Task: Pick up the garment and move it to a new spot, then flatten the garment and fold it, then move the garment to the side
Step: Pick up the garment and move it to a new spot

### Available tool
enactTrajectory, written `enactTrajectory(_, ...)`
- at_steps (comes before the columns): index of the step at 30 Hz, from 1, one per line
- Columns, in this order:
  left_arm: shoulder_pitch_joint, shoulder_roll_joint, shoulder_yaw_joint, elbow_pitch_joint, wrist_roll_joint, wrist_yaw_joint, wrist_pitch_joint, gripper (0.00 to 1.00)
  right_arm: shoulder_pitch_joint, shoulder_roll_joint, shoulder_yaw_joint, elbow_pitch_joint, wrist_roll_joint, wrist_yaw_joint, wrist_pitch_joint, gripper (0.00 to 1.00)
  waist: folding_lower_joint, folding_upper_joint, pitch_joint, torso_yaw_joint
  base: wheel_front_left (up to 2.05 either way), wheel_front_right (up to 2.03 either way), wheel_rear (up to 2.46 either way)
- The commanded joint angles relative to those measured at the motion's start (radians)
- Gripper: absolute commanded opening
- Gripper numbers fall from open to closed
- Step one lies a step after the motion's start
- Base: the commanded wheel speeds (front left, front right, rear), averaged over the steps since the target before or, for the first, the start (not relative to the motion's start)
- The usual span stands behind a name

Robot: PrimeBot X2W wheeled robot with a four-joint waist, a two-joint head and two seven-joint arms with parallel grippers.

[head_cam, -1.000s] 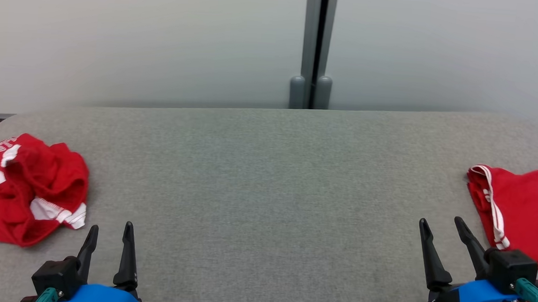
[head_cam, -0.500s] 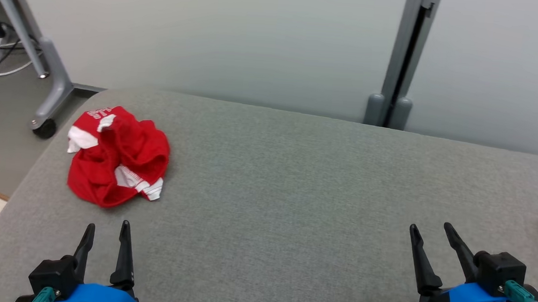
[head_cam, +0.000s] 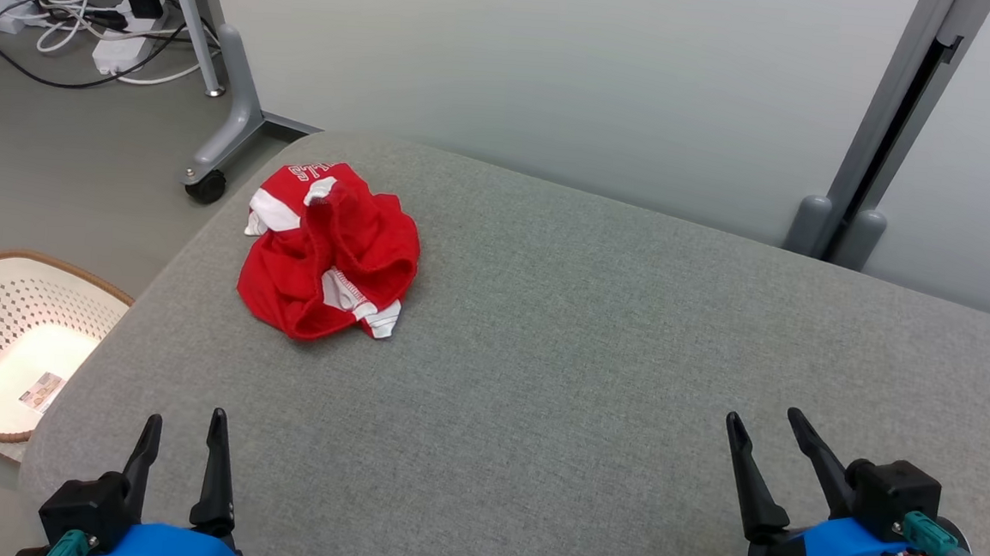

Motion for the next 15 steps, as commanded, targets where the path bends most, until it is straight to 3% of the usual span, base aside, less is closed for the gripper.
enactTrajectory(1, 0.007, 0.005, 0.006, -0.003, -0.004, 0.001, -0.001, 1.00, -0.013, 0.001, 0.001, 0.007, 0.005, 0.000, -0.005, 1.00, 0.0000, 0.0000, 0.004, 0.007, 0.00, 0.00, 0.00)
enactTrajectory(10, -0.001, -0.011, 0.023, -0.021, -0.038, -0.005, -0.002, 1.00, -0.002, 0.002, 0.007, 0.022, 0.013, 0.000, -0.016, 1.00, 0.0000, 0.0000, 0.003, 0.008, 0.00, 0.00, 0.00)
enactTrajectory(15, -0.060, 0.021, 0.056, -0.139, -0.058, 0.021, 0.053, 1.00, -0.008, 0.001, 0.014, 0.008, 0.015, 0.000, -0.012, 1.00, 0.0000, 0.0000, 0.025, -0.002, 0.00, 0.00, 0.00)
